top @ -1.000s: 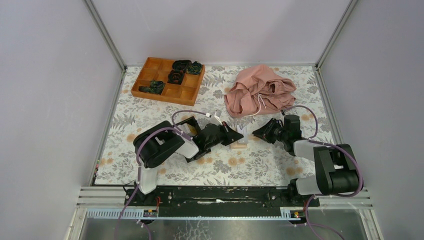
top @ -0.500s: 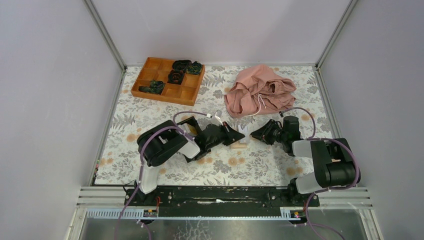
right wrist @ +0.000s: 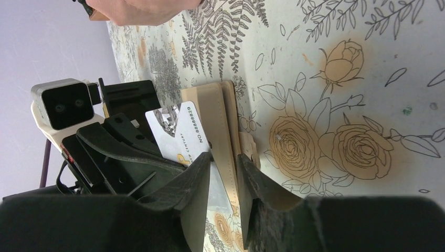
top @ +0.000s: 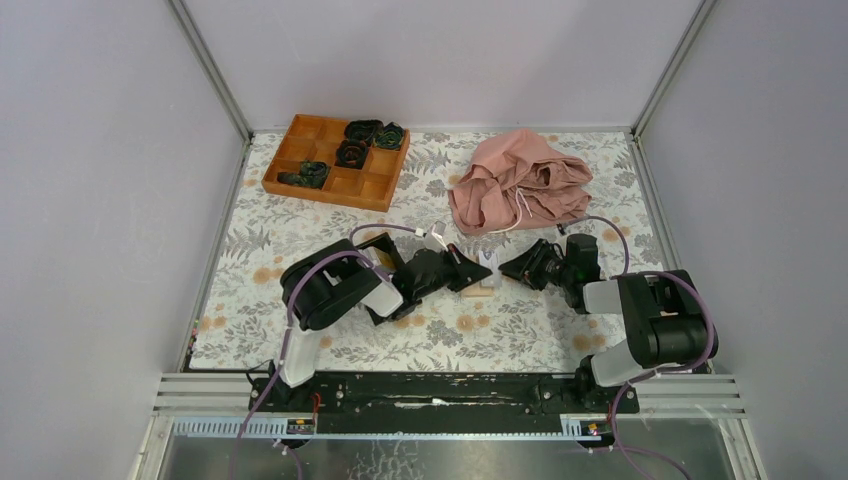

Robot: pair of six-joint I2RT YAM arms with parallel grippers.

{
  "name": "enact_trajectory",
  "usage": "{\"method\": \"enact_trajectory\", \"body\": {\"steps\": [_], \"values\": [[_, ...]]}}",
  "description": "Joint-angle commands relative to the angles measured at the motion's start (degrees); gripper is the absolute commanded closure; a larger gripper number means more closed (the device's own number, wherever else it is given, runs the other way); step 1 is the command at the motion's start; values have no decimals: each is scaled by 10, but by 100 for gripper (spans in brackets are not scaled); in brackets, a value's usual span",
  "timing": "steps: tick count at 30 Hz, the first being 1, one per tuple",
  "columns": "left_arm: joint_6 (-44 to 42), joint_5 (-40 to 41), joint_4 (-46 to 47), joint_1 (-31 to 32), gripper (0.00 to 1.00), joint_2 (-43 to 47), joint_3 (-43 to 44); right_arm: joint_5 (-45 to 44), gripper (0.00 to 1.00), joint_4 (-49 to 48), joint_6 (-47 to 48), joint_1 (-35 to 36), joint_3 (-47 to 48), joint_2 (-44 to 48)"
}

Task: Put the credit cards into the card holder
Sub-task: Adjust the credit card at the center of the board.

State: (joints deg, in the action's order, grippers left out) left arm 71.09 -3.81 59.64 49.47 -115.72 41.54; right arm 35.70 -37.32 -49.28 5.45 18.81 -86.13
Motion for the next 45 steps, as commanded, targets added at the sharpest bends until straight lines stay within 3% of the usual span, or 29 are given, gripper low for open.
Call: {"method": "enact_trajectory", "body": {"steps": [1, 13, 18, 23, 32, 45], "values": [[9, -8, 46, 2, 100, -10, 14, 24, 67, -47, -10, -4, -5, -11], [22, -33, 51, 2, 100, -31, 33, 55, 66, -119, -40, -4, -17, -39], [20, -44, 49, 1, 100, -34, 36, 65, 79, -162, -62, -7, -25, -58], [7, -40, 30, 1, 76, -22, 32, 73, 99, -192, -78, -12, -31, -67], [-12, -34, 7, 0, 54, 0, 20, 79, 100, -225, -100, -15, -38, -63], [-57, -11, -51, -13, 48, 63, -24, 55, 100, -221, -86, -25, -47, -54]]}}
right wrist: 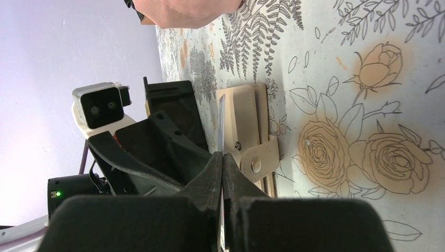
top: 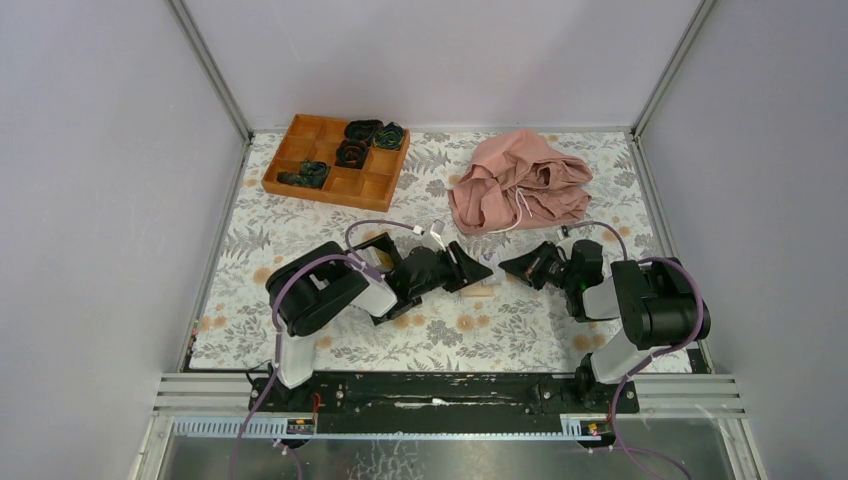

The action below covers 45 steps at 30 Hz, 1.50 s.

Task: Put the credit cards into the card holder
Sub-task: Adjust the credit card at the center of the board, then open the card holder at the center of the board.

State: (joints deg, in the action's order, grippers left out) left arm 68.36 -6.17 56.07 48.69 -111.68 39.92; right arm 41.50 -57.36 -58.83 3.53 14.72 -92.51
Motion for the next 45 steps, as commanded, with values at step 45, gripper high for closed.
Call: {"method": "enact_trajectory", "body": {"steps": [45], "values": [[-80, 27, -121, -19, 48, 52, -21, -100, 100, 198, 171, -8, 17, 115]]}}
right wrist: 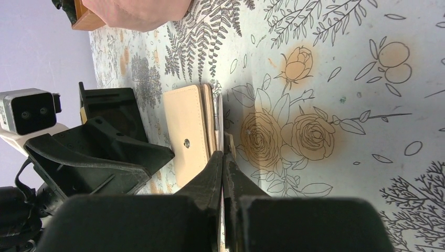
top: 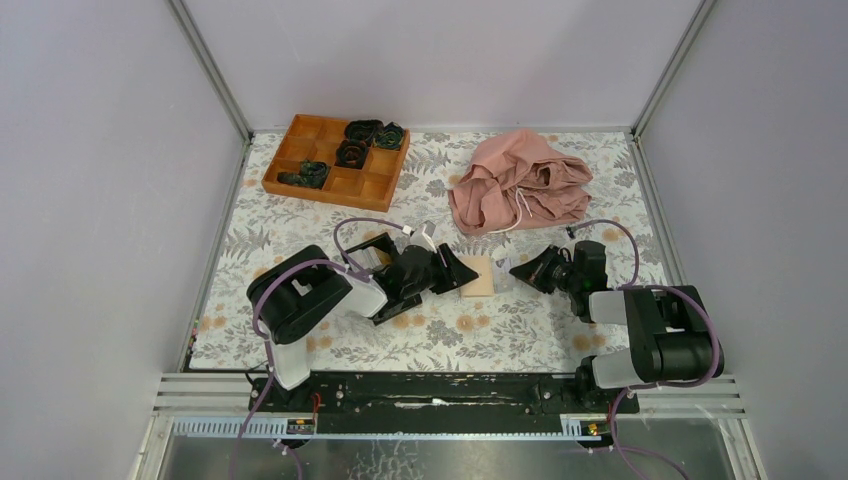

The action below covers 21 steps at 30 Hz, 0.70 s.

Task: Put the credit cards into the card holder
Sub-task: Open the card holder at the center of the board.

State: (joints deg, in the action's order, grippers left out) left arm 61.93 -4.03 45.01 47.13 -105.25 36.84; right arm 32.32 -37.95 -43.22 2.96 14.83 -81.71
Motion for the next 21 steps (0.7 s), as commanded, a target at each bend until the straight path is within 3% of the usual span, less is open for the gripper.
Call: {"method": "enact_trajectory", "body": {"steps": [1, 21], "values": [[-16, 6, -10, -4, 48, -13, 11, -5, 100, 0, 13, -2, 16, 5], [-9, 6, -8, -4, 49, -11, 10, 0, 100, -50, 8, -2, -8, 45]]}}
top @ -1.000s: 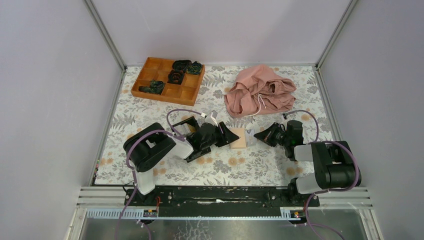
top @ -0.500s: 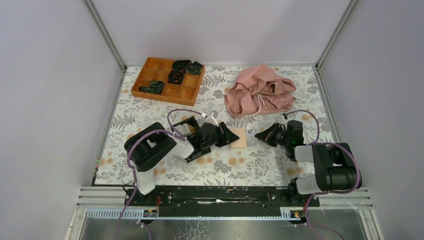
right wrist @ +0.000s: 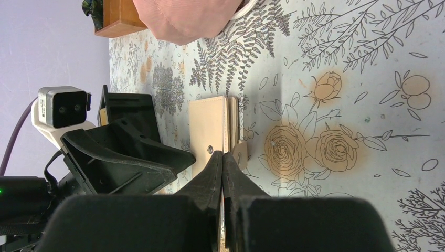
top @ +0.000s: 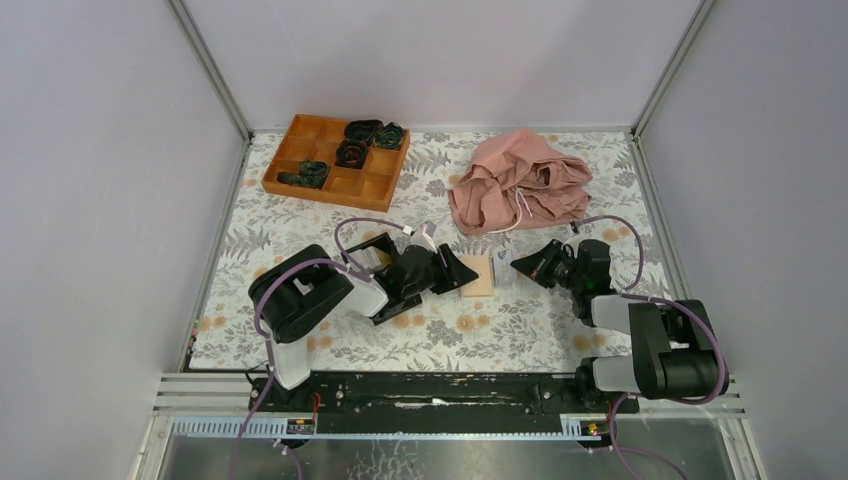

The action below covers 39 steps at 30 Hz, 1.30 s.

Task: Put the credit cards into the card holder
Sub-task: Open the card holder at the center of the board.

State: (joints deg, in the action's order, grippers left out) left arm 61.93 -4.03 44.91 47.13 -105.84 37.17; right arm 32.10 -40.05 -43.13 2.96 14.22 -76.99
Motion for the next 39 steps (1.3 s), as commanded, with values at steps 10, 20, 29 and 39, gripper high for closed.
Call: {"method": "enact_trajectory", "body": {"steps": [10, 20, 29, 39], "values": [[-5, 4, 2, -12, 49, -6, -7, 3, 100, -39, 16, 13, -1, -18], [0, 1, 20, -16, 49, -15, -22, -11, 100, -41, 26, 30, -2, -34], [3, -4, 28, -20, 49, -21, -26, -17, 100, -47, 30, 38, -2, -44], [4, -7, 34, -22, 49, -21, -31, -21, 100, -52, 31, 42, -3, -52]]}}
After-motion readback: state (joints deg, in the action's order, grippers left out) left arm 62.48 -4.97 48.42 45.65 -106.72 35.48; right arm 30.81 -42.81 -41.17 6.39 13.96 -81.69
